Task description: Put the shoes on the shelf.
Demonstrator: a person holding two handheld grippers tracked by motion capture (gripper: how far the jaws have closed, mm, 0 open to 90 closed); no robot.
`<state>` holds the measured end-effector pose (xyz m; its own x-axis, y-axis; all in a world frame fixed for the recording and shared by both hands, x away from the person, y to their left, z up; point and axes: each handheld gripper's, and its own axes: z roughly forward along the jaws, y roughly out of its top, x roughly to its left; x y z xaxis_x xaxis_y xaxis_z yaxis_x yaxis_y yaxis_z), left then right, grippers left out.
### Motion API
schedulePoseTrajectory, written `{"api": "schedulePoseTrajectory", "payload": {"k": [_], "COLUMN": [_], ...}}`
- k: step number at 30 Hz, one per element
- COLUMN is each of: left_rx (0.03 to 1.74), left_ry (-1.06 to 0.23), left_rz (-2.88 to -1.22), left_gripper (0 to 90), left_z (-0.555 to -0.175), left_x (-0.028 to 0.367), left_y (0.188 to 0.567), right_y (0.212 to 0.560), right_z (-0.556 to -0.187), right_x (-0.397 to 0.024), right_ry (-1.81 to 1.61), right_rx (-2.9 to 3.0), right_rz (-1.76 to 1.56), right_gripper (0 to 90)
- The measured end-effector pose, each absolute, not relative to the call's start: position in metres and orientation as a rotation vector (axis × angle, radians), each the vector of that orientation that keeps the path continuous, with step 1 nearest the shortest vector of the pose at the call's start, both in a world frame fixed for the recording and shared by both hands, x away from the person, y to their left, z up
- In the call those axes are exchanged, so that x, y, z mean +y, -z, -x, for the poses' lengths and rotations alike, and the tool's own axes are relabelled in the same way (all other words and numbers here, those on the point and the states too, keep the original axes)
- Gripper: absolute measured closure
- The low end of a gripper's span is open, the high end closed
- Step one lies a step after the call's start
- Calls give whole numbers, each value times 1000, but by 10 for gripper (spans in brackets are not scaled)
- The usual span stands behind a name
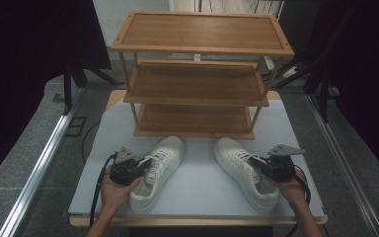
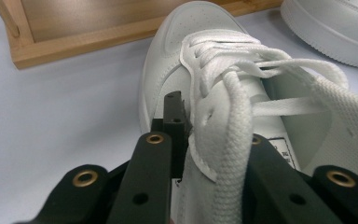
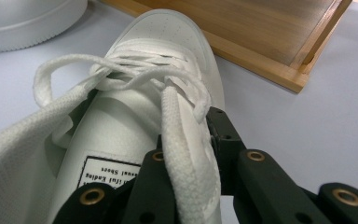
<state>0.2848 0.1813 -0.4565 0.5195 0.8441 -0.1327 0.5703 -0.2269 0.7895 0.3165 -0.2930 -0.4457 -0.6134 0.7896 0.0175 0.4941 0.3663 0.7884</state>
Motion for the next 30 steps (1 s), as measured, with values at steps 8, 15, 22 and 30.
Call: {"api": "schedulePoseTrajectory", "payload": {"k": [8, 15, 22, 30], "left_rx": [1153, 1119, 1085, 1075], "left_ry": [-411, -343, -289, -275], "left_rz": [-1877, -1730, -1642, -1583], "left_gripper": [820, 820, 817, 815], "left_z": [-284, -278, -271, -269], "left_x": [186, 198, 203, 205], "left_y": [456, 440, 428, 422], "right_y": [445, 439, 433, 432], "right_z": [-315, -310, -303, -300], "right_x": [-294, -296, -303, -312], "right_ry": [-1141, -1228, -1411, -1536], "right_rx": [2243, 2196, 2109, 2015], "right_rz": [-1153, -1180, -1265, -1334], "right_gripper": [835, 835, 835, 835]}}
